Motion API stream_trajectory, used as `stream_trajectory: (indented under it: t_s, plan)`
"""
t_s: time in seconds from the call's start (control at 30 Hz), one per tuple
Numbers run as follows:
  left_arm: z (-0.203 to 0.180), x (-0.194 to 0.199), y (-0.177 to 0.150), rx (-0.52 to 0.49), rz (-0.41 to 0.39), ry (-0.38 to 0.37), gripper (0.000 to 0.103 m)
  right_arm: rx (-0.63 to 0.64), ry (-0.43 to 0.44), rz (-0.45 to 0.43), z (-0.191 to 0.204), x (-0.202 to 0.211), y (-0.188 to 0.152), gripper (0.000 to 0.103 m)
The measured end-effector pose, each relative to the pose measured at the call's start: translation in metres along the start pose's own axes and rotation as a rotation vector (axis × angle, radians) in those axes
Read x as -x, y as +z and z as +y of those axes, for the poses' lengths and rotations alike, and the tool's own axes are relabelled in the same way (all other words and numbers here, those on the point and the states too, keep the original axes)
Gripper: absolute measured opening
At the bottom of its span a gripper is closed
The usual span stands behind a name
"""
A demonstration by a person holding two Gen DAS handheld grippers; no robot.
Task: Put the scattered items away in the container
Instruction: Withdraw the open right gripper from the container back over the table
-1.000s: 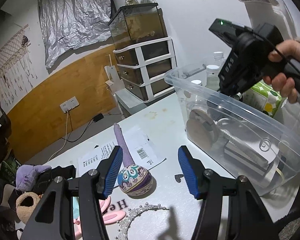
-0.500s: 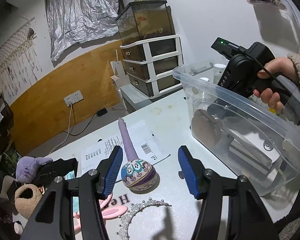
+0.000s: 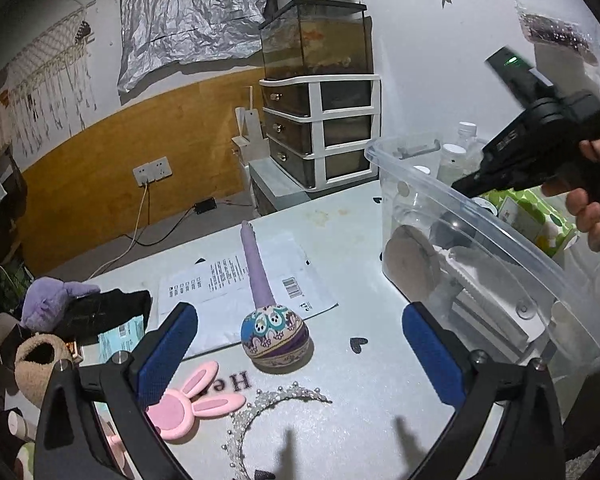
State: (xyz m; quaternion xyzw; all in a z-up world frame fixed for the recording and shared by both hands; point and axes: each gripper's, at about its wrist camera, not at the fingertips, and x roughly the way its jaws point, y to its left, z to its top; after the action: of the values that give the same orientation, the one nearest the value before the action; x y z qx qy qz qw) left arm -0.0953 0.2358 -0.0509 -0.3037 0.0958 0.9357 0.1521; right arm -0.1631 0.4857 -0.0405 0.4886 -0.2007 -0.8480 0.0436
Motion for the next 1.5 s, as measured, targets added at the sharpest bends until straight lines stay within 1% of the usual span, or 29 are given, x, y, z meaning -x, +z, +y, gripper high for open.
stream_trajectory:
  t_s: [0.03,0.07,0.1,0.13,0.3,0.33,0.37,0.47,0.57,0.7,0.77,0.9,1.03,1.2,1.4,1.5]
  plan:
    - [0.001,0.002,-0.001,0.006,0.001,-0.002,0.103,0.002,-0.022,-0.021,0.002,0.006,-0.003,0.041]
    - [0.003,0.004,-0.001,0.012,0.000,-0.004,0.103,0.003,-0.044,-0.042,0.004,0.012,-0.005,0.065]
    - [0.005,0.006,-0.002,0.018,0.000,-0.006,0.103,0.005,-0.058,-0.062,0.006,0.018,-0.008,0.097]
    - [0.006,0.008,-0.003,0.023,0.000,-0.009,0.103,0.011,-0.064,-0.083,0.009,0.022,-0.011,0.099]
    - [0.015,0.017,-0.007,0.045,0.001,-0.018,0.103,0.062,-0.098,-0.185,0.026,0.046,-0.028,0.099]
    - [0.017,0.019,-0.007,0.047,0.001,-0.020,0.103,0.072,-0.102,-0.212,0.030,0.050,-0.032,0.101]
    - [0.019,0.021,-0.008,0.051,-0.001,-0.023,0.103,0.082,-0.104,-0.248,0.036,0.056,-0.037,0.103]
    - [0.025,0.027,-0.011,0.061,-0.006,-0.024,0.103,0.098,-0.105,-0.351,0.052,0.069,-0.052,0.103]
    - [0.033,0.033,-0.015,0.073,-0.008,-0.023,0.103,0.114,-0.129,-0.412,0.068,0.077,-0.066,0.103]
    - [0.043,0.042,-0.022,0.082,-0.017,-0.019,0.103,0.131,-0.137,-0.472,0.087,0.081,-0.088,0.103]
    - [0.048,0.047,-0.026,0.085,-0.023,-0.011,0.103,0.133,-0.139,-0.479,0.094,0.078,-0.099,0.103]
    - [0.060,0.057,-0.035,0.103,-0.032,-0.002,0.103,0.137,-0.139,-0.455,0.106,0.066,-0.120,0.103]
    - [0.075,0.067,-0.047,0.150,-0.031,0.012,0.103,0.161,-0.153,-0.420,0.120,0.052,-0.140,0.103]
    - [0.093,0.082,-0.066,0.178,-0.069,0.046,0.103,0.166,-0.144,-0.377,0.138,0.037,-0.163,0.103]
    - [0.114,0.090,-0.084,0.220,-0.029,0.058,0.103,0.140,-0.111,-0.328,0.159,0.022,-0.183,0.103]
    - [0.125,0.096,-0.092,0.242,-0.015,0.065,0.103,0.147,-0.100,-0.315,0.172,0.018,-0.192,0.103]
